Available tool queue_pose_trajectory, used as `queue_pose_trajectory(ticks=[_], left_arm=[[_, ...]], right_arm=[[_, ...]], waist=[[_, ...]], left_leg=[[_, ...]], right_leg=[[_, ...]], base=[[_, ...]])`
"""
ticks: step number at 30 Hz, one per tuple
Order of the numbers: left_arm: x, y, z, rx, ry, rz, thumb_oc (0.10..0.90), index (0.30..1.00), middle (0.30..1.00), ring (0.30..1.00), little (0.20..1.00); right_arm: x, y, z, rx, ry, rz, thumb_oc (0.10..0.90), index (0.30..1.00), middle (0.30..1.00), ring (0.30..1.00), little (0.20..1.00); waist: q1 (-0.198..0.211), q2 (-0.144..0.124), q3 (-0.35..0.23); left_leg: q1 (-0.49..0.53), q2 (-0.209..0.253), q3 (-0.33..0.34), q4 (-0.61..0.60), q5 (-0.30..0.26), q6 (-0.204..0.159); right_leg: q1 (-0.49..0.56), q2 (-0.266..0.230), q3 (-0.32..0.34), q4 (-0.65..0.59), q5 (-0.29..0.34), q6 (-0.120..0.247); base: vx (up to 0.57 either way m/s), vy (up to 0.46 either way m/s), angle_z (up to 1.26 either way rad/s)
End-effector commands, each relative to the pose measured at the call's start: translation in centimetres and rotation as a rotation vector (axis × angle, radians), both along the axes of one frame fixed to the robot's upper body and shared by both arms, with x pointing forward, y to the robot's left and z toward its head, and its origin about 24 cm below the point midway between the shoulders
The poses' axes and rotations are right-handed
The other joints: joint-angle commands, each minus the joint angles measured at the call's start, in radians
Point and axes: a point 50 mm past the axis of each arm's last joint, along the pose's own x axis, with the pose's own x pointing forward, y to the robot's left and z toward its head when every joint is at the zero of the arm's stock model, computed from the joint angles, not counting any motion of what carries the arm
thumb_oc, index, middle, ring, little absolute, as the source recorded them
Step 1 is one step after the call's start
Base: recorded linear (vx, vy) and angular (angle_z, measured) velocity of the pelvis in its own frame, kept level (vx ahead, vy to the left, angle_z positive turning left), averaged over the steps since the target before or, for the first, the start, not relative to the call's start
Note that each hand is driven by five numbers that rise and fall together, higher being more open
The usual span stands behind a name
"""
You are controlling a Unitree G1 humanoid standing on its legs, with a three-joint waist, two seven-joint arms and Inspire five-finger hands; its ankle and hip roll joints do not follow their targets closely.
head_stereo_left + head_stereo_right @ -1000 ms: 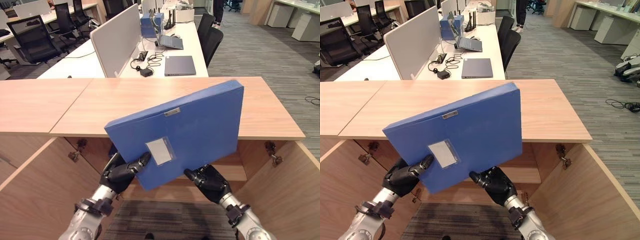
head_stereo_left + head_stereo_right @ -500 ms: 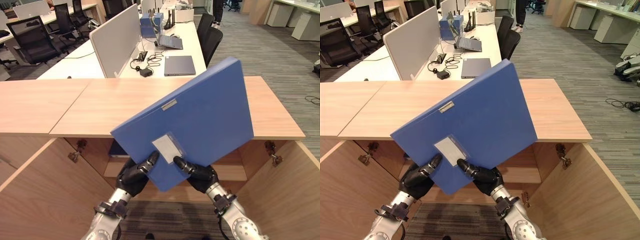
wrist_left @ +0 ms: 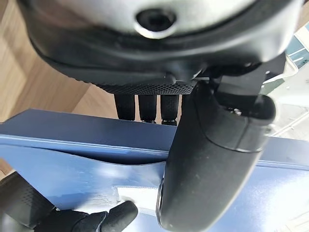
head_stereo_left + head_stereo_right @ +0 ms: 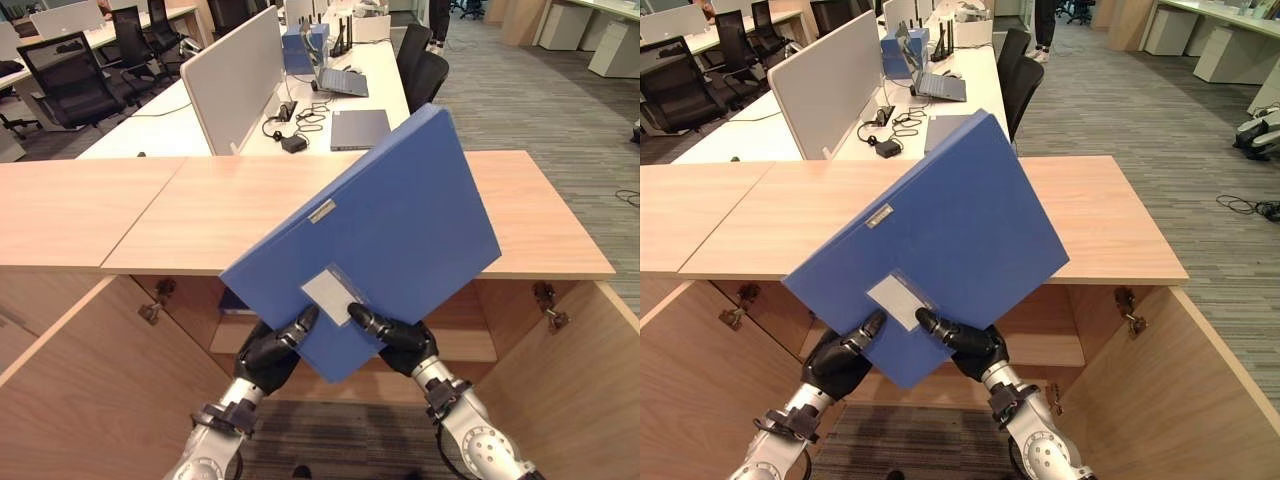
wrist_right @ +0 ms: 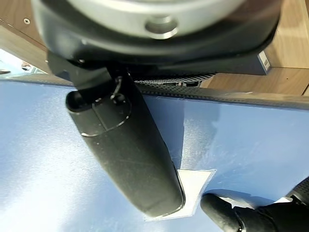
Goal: Put the empty folder in the office cabinet
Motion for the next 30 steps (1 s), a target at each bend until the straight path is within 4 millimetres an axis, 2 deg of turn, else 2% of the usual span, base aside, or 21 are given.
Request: queue_pose_trajectory(ticks=[1, 9, 20, 29, 30], left_arm=[[1.0, -0.5, 1.9, 0.081, -0.125, -0.117, 0.4, 0.3, 0.3, 0.3, 0.3], [0.7, 0.0, 1.2, 0.091, -0.093, -0.087, 0.4, 0.3, 0.3, 0.3, 0.3], [0.6, 1.0, 1.2, 0.105, -0.089, -0.04, 0.4, 0.3, 0.3, 0.3, 0.3], [0.6, 1.4, 1.2, 0.115, -0.093, -0.024, 0.4, 0.3, 0.3, 0.3, 0.3], [0.6, 1.3, 1.3, 0.114, -0.096, -0.025, 0.4, 0.3, 0.3, 0.3, 0.3]], right_arm=[[3.8, 0.2, 12.6, 0.331, -0.583, -0.125, 0.8, 0.9, 0.9, 0.9, 0.9], [4.0, -0.3, 12.9, 0.365, -0.582, -0.173, 0.8, 0.9, 0.9, 0.9, 0.9], [4.3, -2.1, 12.9, 0.359, -0.584, -0.273, 0.8, 0.9, 0.9, 0.9, 0.9], [4.4, -2.7, 12.3, 0.339, -0.56, -0.303, 0.8, 0.9, 0.9, 0.9, 0.9], [4.4, -2.6, 12.2, 0.341, -0.557, -0.3, 0.704, 0.756, 0.756, 0.756, 0.756]], waist=[[-0.004, -0.035, -0.034], [-0.004, -0.036, -0.035], [0.001, -0.036, -0.038], [0.001, -0.036, -0.038], [0.001, -0.034, -0.037]], left_leg=[[-0.035, 0.037, -0.008, 0.011, 0.018, -0.052], [-0.034, 0.038, -0.009, 0.012, 0.017, -0.051], [-0.037, 0.036, -0.015, 0.014, 0.017, -0.051], [-0.036, 0.037, -0.019, 0.015, 0.016, -0.052], [-0.044, 0.037, -0.02, 0.017, 0.026, -0.05]], right_leg=[[0.085, -0.035, -0.016, 0.045, -0.167, 0.046], [0.087, -0.035, -0.014, 0.043, -0.167, 0.045], [0.088, -0.032, -0.017, 0.048, -0.173, 0.043], [0.089, -0.03, -0.02, 0.052, -0.176, 0.041], [0.081, -0.028, -0.019, 0.056, -0.167, 0.041]], base=[[0.0, 0.0, 0.0], [0.0, 0.0, 0.0], [0.0, -0.001, 0.0], [-0.01, -0.001, 0.0], [0.0, 0.0, 0.0]])
